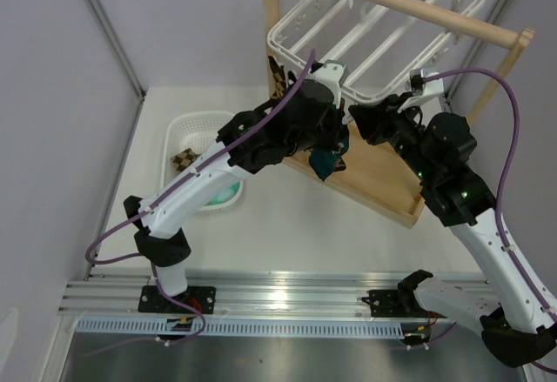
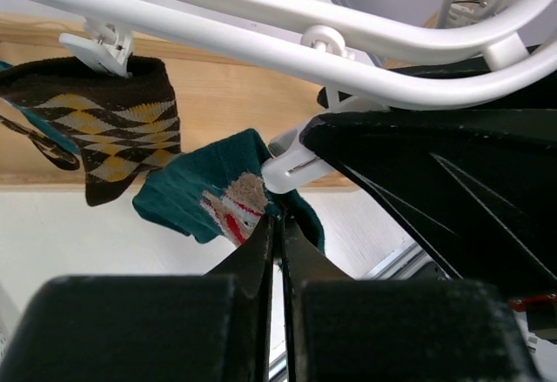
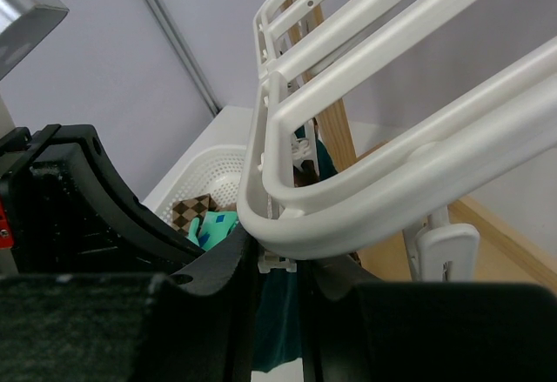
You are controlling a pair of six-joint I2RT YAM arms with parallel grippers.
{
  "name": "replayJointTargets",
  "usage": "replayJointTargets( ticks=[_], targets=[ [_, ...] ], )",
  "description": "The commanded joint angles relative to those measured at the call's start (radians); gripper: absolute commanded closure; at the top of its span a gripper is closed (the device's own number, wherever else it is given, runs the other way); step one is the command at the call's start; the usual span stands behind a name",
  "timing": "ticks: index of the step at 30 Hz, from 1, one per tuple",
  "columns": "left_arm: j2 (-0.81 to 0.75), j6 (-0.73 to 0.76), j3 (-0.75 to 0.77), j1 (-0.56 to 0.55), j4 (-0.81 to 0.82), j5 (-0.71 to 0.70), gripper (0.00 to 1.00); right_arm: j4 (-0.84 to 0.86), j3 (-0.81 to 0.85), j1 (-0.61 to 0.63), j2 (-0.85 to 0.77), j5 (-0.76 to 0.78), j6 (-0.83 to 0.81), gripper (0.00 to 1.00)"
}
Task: Clip the socks to the hanger
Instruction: Clamp the sock onto the hanger.
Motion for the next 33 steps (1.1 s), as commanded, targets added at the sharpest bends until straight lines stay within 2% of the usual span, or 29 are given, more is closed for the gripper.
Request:
replayJointTargets(
  ticks=[1,22,25,26,28,29,33],
  targets=[
    [-0.047,0.004,0.001,0.005,0.045,0.040,0.99,-0.066,-0.015,0.005,0.020,-0.030,-0.003,0.95],
    [-0.080,0.020,-0.002,0.005,0.098,0.042,0.99,-0.083,-0.019,0.005,0.030,-0.029,-0.007,0.94],
    [-0.070,0.017,-0.003,0.005,0.095,0.043,0.99,-0.084,-0.014,0.005,0.020,-0.030,-0.003,0.76],
    [-0.069,0.017,-0.005,0.005,0.094,0.042,0.99,-0.083,-0.014,0.005,0.009,-0.030,-0.003,0.65],
    [-0.066,0.017,-0.006,0.005,0.092,0.039,0.99,-0.086,-0.005,0.005,0.003,-0.030,0.009,0.56],
    [-0.066,0.017,-0.009,0.005,0.092,0.037,0.99,-0.090,0.000,0.007,-0.003,-0.029,0.013,0.46],
    [-0.069,0.017,-0.045,0.006,0.101,0.022,0.99,-0.102,0.017,0.005,-0.026,-0.023,0.027,0.26]
  ],
)
